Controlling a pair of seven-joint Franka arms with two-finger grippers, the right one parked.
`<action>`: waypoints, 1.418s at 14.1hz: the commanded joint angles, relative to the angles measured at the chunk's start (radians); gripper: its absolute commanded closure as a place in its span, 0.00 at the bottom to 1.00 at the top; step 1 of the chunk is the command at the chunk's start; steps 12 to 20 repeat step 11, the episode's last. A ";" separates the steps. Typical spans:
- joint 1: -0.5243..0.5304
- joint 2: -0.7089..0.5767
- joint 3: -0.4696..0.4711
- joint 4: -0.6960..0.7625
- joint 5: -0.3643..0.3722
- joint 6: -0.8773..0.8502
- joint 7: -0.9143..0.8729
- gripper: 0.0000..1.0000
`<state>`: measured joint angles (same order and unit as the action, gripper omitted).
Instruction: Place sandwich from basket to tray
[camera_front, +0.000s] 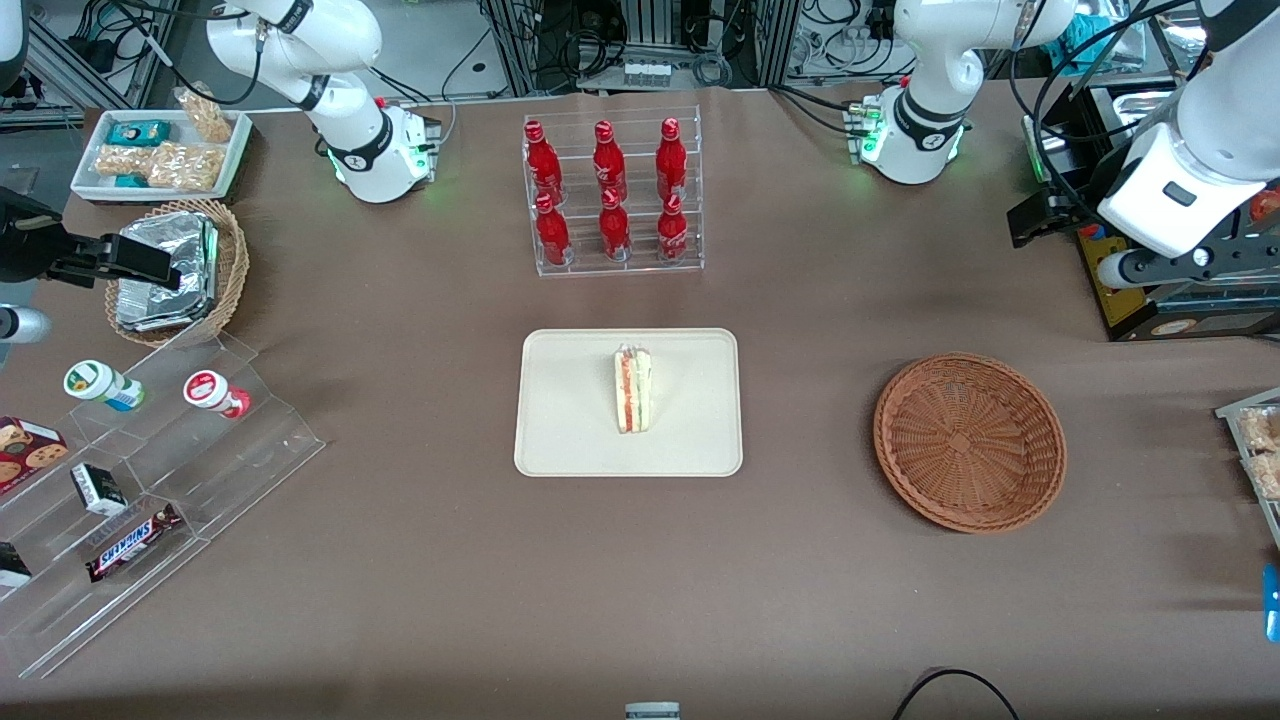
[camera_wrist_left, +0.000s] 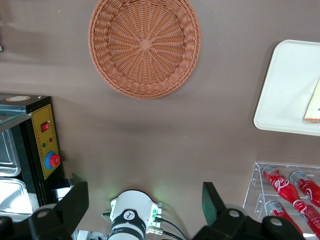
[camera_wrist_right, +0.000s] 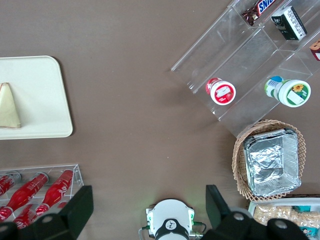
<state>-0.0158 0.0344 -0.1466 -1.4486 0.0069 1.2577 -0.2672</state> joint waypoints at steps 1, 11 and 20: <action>0.099 0.002 -0.100 0.007 -0.021 0.005 -0.007 0.00; 0.040 0.010 -0.050 0.008 -0.019 0.014 -0.009 0.00; 0.040 0.010 -0.050 0.008 -0.019 0.014 -0.009 0.00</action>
